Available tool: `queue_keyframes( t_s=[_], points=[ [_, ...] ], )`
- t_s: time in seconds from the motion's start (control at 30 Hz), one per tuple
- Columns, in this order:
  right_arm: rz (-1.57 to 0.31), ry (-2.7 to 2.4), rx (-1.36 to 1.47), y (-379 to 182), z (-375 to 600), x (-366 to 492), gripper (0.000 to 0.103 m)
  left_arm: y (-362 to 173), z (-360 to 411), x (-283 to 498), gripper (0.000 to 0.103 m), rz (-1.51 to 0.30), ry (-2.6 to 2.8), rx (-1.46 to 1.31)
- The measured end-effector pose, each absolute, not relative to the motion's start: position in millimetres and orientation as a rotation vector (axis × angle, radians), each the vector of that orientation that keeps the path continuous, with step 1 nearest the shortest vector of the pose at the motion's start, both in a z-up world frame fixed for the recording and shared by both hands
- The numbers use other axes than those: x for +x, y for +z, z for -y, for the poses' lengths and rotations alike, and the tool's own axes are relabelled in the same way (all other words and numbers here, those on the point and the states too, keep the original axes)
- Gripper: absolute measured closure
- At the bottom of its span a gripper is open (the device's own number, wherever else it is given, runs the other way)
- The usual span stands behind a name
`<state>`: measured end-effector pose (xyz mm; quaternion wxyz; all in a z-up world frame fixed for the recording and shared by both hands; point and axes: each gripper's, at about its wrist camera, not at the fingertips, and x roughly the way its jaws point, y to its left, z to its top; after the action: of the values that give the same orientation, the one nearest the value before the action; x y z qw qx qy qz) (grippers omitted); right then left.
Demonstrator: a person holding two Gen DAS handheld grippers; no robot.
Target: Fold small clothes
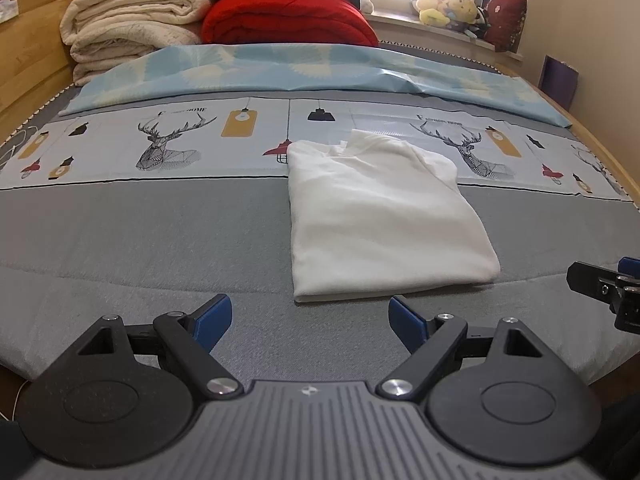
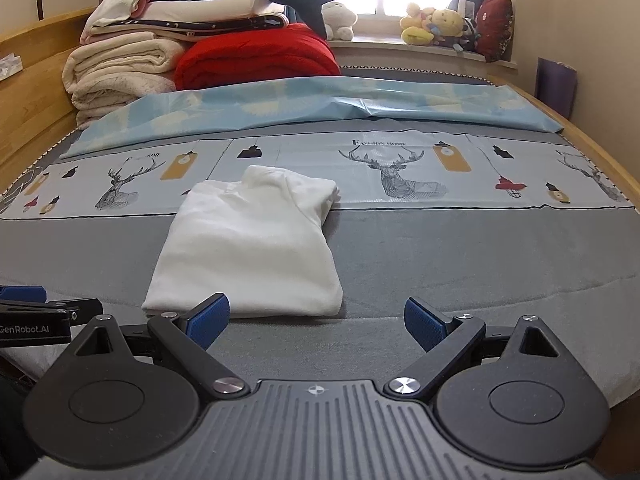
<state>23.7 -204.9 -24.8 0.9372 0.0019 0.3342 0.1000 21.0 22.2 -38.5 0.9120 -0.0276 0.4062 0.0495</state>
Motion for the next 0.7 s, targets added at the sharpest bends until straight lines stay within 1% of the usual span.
queue_keyframes(
  t_s=[0.7],
  points=[
    [-0.671,0.221,0.009,-22.7,207.7,19.9,0.009,-38.2,-22.7,22.4,0.014,-0.824,0.085,-0.051]
  ],
)
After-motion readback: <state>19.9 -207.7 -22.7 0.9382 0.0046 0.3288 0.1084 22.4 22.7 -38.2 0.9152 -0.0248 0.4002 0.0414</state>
